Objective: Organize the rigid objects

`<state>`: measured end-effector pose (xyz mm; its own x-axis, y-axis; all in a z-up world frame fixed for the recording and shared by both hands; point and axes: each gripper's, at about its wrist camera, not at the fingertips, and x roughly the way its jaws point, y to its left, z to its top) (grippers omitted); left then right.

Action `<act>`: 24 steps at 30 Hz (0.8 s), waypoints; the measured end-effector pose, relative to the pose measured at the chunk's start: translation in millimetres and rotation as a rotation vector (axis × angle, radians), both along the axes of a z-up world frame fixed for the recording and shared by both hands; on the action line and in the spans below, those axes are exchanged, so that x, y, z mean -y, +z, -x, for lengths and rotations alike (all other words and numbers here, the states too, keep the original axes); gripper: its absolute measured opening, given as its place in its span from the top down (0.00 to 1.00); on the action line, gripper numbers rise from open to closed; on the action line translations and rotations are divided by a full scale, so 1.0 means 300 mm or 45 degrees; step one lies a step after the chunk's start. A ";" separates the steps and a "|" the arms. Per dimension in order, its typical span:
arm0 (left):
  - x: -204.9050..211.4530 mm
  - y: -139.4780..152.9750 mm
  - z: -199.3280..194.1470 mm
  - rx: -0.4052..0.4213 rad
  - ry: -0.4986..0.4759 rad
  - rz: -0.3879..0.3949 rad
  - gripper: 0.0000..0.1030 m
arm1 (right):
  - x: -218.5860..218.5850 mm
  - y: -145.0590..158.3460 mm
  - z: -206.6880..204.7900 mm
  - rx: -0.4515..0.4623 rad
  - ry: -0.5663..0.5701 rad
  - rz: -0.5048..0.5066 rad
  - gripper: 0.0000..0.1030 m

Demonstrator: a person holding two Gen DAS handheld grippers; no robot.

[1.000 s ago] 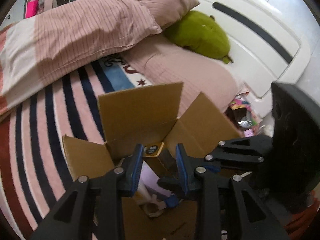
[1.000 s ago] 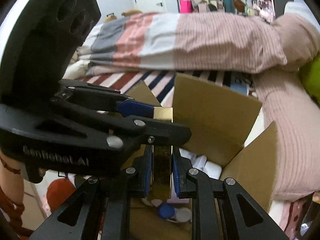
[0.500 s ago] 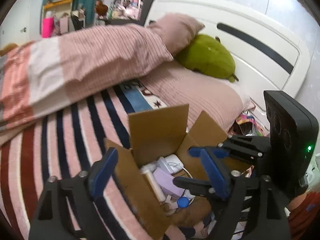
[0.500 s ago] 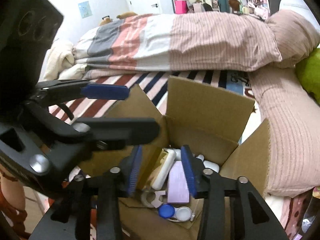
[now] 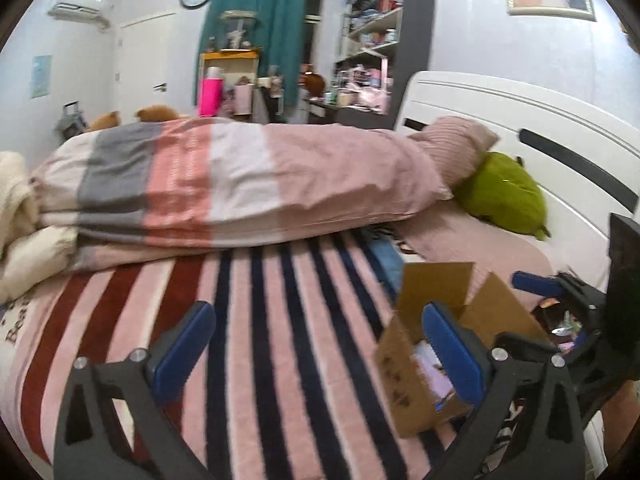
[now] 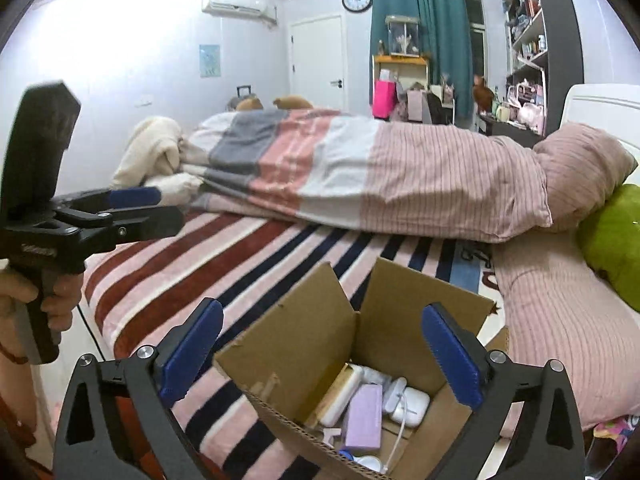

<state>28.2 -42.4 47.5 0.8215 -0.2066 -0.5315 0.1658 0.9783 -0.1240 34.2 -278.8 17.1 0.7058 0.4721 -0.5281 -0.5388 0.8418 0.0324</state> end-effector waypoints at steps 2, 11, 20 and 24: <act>-0.026 -0.016 0.009 -0.012 0.028 0.003 0.00 | 0.000 0.000 0.002 -0.002 0.006 -0.022 0.03; -0.064 -0.048 0.017 -0.044 0.063 0.012 0.00 | -0.013 0.000 0.018 -0.011 -0.004 -0.046 0.03; -0.065 -0.046 0.028 -0.044 0.081 -0.001 0.00 | -0.025 0.001 0.029 -0.011 -0.008 -0.044 0.03; -0.068 -0.047 0.031 -0.044 0.092 -0.005 0.00 | -0.031 0.000 0.032 -0.011 -0.010 -0.043 0.03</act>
<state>19.0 -21.9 33.6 0.8155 -0.1456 -0.5601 0.0908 0.9880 -0.1247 24.7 -269.6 17.2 0.7049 0.4845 -0.5180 -0.5320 0.8442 0.0657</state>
